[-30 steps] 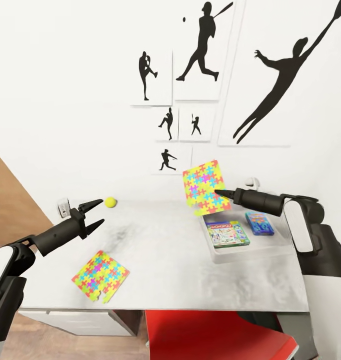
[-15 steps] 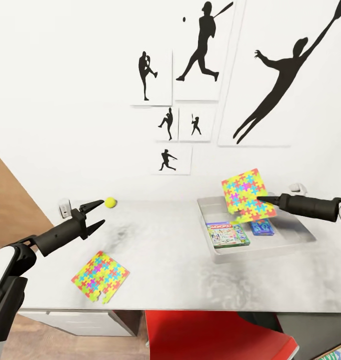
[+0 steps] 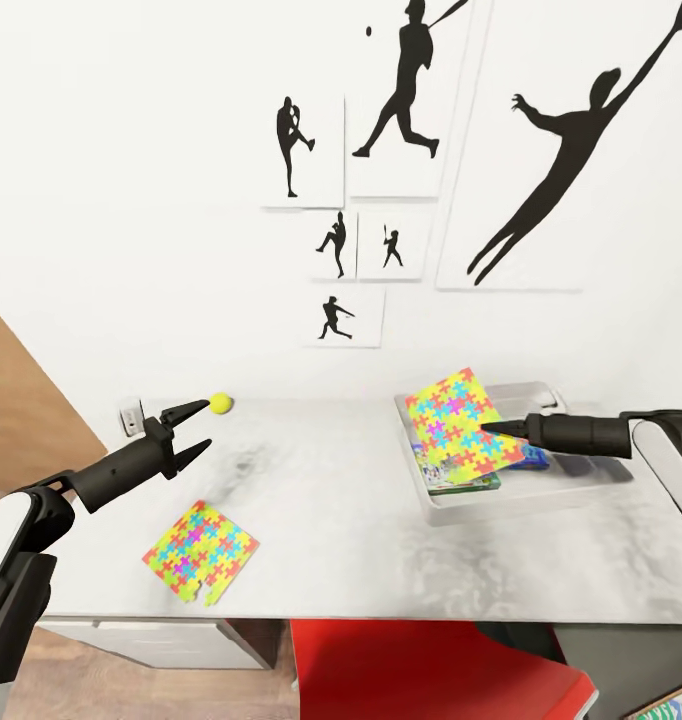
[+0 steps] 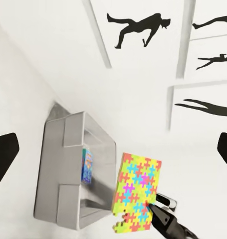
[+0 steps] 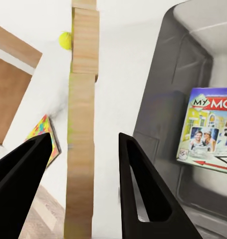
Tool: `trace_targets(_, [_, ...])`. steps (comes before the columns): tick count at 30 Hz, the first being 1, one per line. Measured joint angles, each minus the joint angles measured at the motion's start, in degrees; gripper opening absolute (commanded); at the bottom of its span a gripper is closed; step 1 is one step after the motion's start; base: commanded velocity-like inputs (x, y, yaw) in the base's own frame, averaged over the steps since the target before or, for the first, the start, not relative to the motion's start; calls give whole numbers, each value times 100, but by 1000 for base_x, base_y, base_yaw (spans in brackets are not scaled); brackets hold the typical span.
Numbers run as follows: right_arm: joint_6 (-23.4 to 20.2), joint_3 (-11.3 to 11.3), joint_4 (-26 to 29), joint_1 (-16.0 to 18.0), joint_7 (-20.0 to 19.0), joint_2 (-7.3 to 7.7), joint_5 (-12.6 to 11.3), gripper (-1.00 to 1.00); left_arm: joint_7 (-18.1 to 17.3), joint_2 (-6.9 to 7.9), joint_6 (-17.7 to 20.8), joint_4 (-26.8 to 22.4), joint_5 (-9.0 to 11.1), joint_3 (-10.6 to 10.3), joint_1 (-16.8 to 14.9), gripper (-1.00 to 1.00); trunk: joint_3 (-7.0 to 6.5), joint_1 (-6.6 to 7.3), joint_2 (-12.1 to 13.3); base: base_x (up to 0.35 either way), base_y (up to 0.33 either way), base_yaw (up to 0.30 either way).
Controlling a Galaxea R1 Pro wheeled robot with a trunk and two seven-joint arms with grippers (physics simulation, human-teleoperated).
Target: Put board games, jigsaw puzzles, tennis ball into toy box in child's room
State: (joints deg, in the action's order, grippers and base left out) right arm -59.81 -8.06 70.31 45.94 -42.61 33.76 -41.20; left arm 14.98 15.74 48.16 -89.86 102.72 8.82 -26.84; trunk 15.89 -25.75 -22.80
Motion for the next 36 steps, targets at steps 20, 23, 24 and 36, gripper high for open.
trace_targets(20, [-7,-27,-1257,554,-3,-43,8,-100,0,-69,0,-35,2,-17,0,100,180,0,0,0,0,0])
trace_targets(23, [-7,-36,-1291,566,-4,-57,13,-100,0,-70,0,-35,2,-18,0,100,207,0,0,0,0,0])
trace_targets(24, [-7,-39,-1300,570,-4,-61,15,-100,0,-70,0,-36,2,-18,0,100,216,0,0,0,0,0])
trace_targets(36, [-6,-45,-1339,577,-4,-68,20,-100,-10,-71,4,-50,9,-19,0,100,326,0,-1,0,0,0])
